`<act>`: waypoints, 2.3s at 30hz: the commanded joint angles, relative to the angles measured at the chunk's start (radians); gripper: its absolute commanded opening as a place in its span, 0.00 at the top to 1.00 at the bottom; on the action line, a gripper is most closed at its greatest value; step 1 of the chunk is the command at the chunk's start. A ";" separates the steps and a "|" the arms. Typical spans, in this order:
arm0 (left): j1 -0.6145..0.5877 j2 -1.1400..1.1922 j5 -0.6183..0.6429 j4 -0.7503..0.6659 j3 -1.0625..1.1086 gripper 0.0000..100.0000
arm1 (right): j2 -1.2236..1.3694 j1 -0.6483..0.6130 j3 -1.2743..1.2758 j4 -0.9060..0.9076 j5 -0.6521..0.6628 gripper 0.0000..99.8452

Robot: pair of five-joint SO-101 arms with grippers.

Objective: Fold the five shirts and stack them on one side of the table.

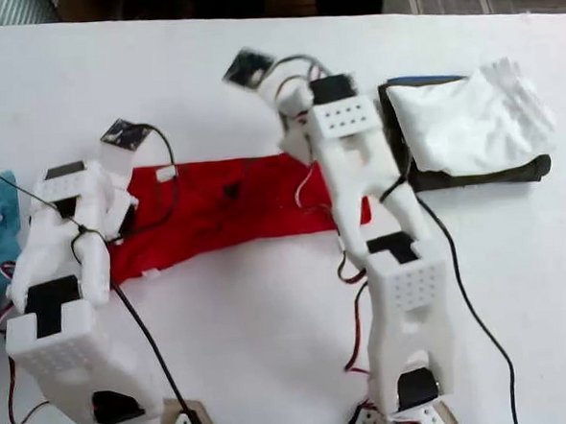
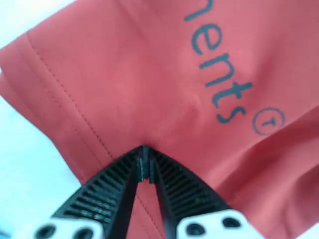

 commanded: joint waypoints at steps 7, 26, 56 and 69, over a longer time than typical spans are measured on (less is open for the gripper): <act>0.002 -0.017 0.006 -0.029 0.001 0.97 | -0.058 -0.004 -0.186 0.360 -0.069 0.98; 0.002 -0.017 0.008 -0.029 0.001 0.97 | -0.260 -0.140 0.448 0.039 -0.055 0.98; 0.002 -0.017 0.008 -0.029 0.001 0.97 | -0.303 -0.058 0.270 0.004 -0.316 0.98; 0.002 -0.017 0.008 -0.029 0.001 0.97 | -0.312 0.038 0.493 0.053 -0.245 0.98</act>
